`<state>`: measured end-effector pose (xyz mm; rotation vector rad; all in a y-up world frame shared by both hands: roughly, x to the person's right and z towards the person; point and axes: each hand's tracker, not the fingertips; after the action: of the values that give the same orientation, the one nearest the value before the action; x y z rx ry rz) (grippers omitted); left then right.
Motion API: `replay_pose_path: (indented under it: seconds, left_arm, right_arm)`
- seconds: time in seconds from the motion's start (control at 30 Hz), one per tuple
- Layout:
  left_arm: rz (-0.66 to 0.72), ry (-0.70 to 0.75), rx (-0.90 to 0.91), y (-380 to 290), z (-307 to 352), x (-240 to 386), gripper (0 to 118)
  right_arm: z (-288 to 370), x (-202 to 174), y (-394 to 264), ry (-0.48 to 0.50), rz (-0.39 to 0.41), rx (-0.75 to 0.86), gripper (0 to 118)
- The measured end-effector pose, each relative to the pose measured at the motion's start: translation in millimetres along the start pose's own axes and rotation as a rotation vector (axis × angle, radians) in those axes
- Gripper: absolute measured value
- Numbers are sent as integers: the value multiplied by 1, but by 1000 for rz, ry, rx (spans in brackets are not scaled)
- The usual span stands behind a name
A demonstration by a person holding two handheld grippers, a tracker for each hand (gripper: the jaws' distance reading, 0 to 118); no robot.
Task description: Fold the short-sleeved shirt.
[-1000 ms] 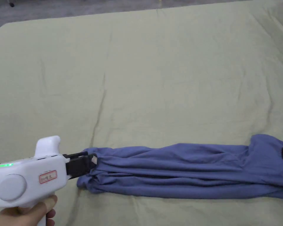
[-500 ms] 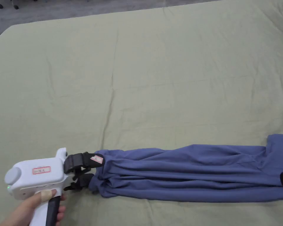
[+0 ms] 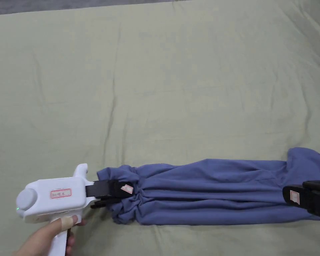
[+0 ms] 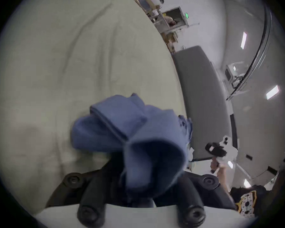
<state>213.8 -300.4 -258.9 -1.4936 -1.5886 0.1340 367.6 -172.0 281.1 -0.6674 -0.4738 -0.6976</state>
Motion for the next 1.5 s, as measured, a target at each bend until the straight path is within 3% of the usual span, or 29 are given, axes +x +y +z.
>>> replay_pose_path:
  seconds: [0.13,0.23,0.4,0.53,0.67,0.83,1.07,1.1,1.13,1.17,1.2,1.27,1.3,1.37,1.4,1.43,1.47,1.5]
  left_arm:
    - [7,13,84,5,49,-5,9]
    - [-62,124,77,14,75,-1,9]
    - [-41,216,143,30,119,-9,9]
    - [6,379,143,31,126,-4,9]
    - [-56,438,168,15,95,65,9]
    - [-126,251,113,-14,10,154,9]
    - [-125,360,-87,-32,-129,139,9]
    - [-140,395,-109,-35,-143,133,12]
    - [-170,445,-119,-38,-152,128,28]
    - [-159,457,-88,-40,-154,123,47]
    - [-116,313,-53,-41,-146,122,72]
    - [6,223,-6,-40,-127,134,110]
    - [33,200,28,-41,-114,140,118]
    - [0,116,102,-38,-81,152,118]
    - [-48,132,134,-39,-61,163,111]
    - [-105,196,185,-38,-45,167,93]
    - [-154,303,219,-37,-35,170,53]
    - [-211,410,230,-36,-32,173,0]
  right_arm:
    - [5,-2,0,-20,12,4,2]
    - [9,-2,2,-28,14,14,2]
    - [11,-3,3,-32,-5,40,2]
    - [11,-7,3,-49,8,39,2]
    - [10,-8,3,-71,17,31,2]
    - [9,-2,-3,-65,-26,33,2]
    - [18,3,-9,-72,-50,34,2]
    - [18,2,-8,-85,-48,33,2]
    - [19,1,-8,-105,-37,31,2]
    - [20,-1,-6,-135,-16,30,2]
    - [20,-3,-5,-163,-1,33,2]
    - [19,-7,-4,-162,4,38,2]
    - [19,-8,-4,-163,10,42,2]
    - [18,-12,-4,-161,20,53,2]
    - [17,-13,-4,-158,23,58,2]
    - [17,-15,-4,-153,23,64,2]
    - [17,-15,-4,-137,18,71,2]
    - [16,-16,-5,-105,5,79,2]
